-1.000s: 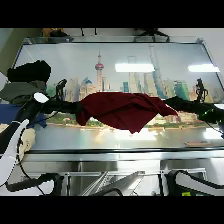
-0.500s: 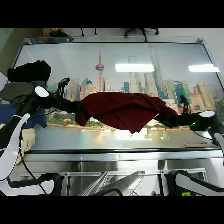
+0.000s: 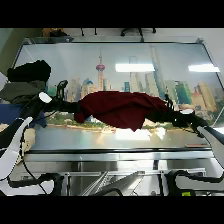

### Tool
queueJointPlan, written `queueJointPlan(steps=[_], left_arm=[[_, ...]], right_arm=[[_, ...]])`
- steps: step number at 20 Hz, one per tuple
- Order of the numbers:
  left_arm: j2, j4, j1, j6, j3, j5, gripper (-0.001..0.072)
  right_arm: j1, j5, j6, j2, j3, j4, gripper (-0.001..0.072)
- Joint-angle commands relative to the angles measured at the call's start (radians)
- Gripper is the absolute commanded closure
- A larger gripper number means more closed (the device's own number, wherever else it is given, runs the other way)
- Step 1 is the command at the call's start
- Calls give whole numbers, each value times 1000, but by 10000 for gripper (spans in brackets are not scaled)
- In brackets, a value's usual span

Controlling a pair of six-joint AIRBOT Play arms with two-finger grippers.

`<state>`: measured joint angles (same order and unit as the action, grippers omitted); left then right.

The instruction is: Fold the shirts.

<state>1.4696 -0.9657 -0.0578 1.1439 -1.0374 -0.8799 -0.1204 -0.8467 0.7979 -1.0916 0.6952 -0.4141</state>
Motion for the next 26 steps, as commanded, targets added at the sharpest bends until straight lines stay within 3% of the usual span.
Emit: queueJointPlan(steps=[1,4,9,14,17,19,23,26], left_arm=[[-60,1,-3,18,-125,-33,699],[-247,-1,-14,45,-356,-85,699],[-522,-4,-14,80,-799,-90,699],[-678,-38,-14,80,-1009,-93,699],[-711,-76,-14,82,-994,-92,699],[-697,-146,-14,136,-913,-145,699],[-553,-231,-14,181,-709,-260,699],[-406,-235,-22,182,-538,-272,698]], right_arm=[[-12,-195,10,55,180,61,695],[-72,-367,80,206,488,95,695],[-201,-393,120,384,1006,98,696],[-241,-362,119,478,1136,93,696],[-241,-357,117,463,1151,58,696],[-241,-381,162,407,1146,-20,696],[-241,-477,284,214,1122,-202,697],[-235,-594,286,42,994,-195,697]])
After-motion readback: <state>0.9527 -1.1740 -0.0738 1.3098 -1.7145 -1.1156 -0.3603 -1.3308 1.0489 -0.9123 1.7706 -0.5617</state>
